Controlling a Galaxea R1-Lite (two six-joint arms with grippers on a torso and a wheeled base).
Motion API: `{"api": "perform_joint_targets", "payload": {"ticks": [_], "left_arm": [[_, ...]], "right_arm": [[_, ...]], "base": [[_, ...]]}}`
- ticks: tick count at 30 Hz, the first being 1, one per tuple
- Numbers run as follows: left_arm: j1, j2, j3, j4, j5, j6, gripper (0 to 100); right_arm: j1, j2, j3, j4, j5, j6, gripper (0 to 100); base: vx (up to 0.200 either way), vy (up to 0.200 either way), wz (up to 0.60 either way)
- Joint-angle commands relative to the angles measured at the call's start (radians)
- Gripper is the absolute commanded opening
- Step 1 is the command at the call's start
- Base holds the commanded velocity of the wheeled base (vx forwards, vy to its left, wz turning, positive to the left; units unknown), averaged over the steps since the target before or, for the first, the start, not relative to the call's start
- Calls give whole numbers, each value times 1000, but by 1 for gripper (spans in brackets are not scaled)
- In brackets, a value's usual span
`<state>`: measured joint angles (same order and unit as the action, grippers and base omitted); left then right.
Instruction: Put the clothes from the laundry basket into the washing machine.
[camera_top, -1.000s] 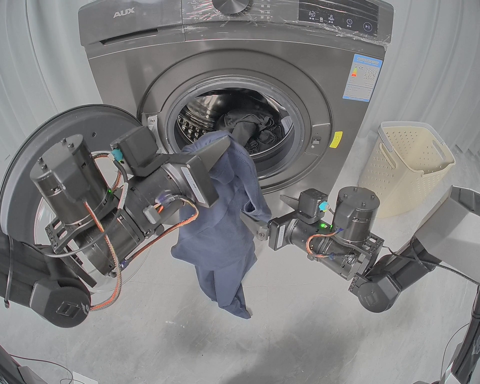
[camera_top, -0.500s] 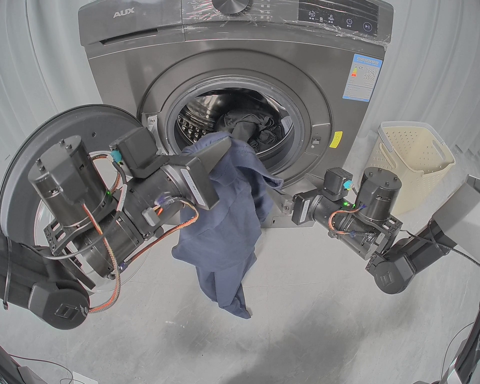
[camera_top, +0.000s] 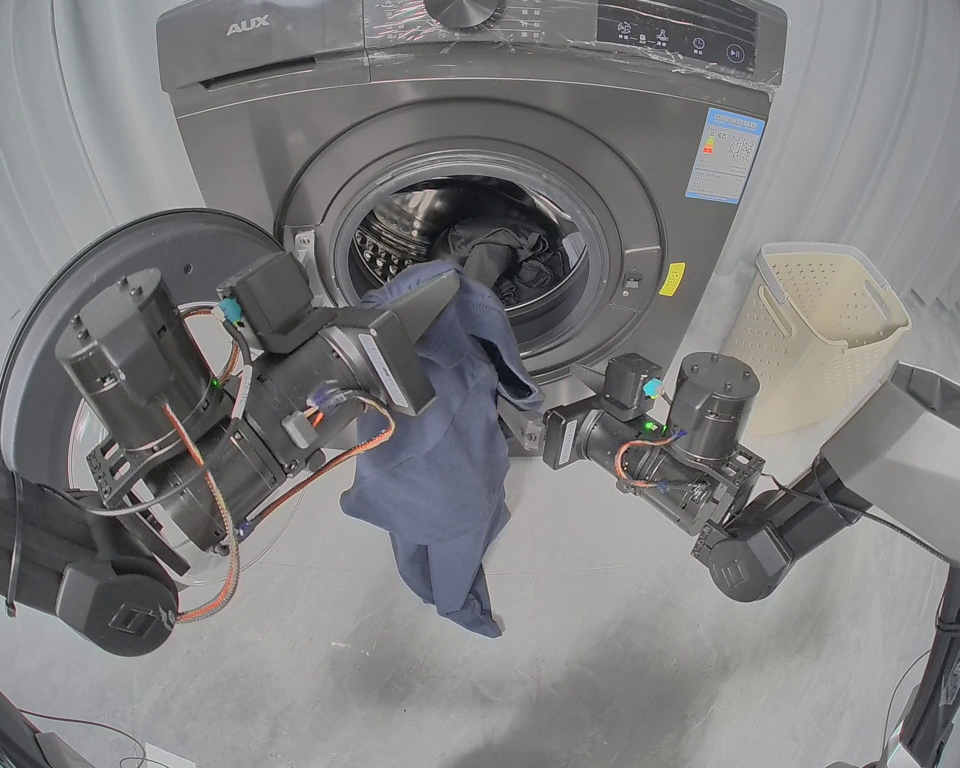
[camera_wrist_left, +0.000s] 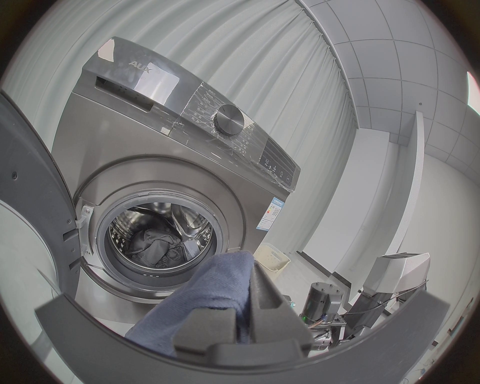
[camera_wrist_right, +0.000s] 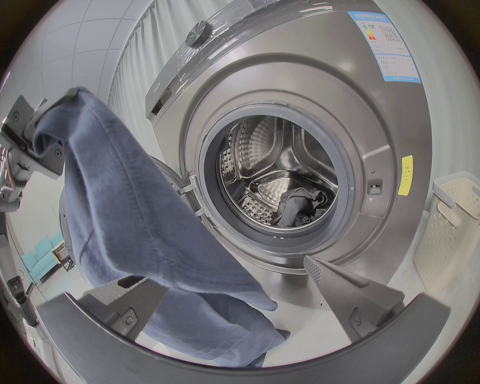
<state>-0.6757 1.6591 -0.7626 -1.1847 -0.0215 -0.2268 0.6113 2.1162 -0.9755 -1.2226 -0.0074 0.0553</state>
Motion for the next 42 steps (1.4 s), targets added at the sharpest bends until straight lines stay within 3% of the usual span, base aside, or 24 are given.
{"api": "perform_joint_targets", "payload": {"ticks": [1,14,20,21,28,33,38,39,42], "left_arm": [[1,-1,-4,0,2,0,0],[1,-2,5,0,3,0,0],[2,2,9,0,2,0,0],[2,2,11,2,2,0,0],[4,11,14,7,0,0,0],[30,33,43,5,-14,3,0],[36,56,71,10,-57,1,0],[36,57,72,10,-58,1,100],[36,91,91,20,-69,0,100]], "right_arm": [[2,31,1,0,-2,0,100],[33,56,-95,0,-3,9,100],[31,41,-83,-29,0,12,100],[33,31,-75,-38,1,11,0],[54,-51,17,-43,29,3,0],[87,-199,144,-43,35,3,0],[114,-323,262,-43,58,5,0],[117,-329,270,-43,58,5,0],[130,-360,310,-45,61,5,0]], "base": [[0,0,0],[0,0,0],[0,0,0],[0,0,0],[0,0,0],[0,0,0],[0,0,0],[0,0,0],[0,0,0]]}}
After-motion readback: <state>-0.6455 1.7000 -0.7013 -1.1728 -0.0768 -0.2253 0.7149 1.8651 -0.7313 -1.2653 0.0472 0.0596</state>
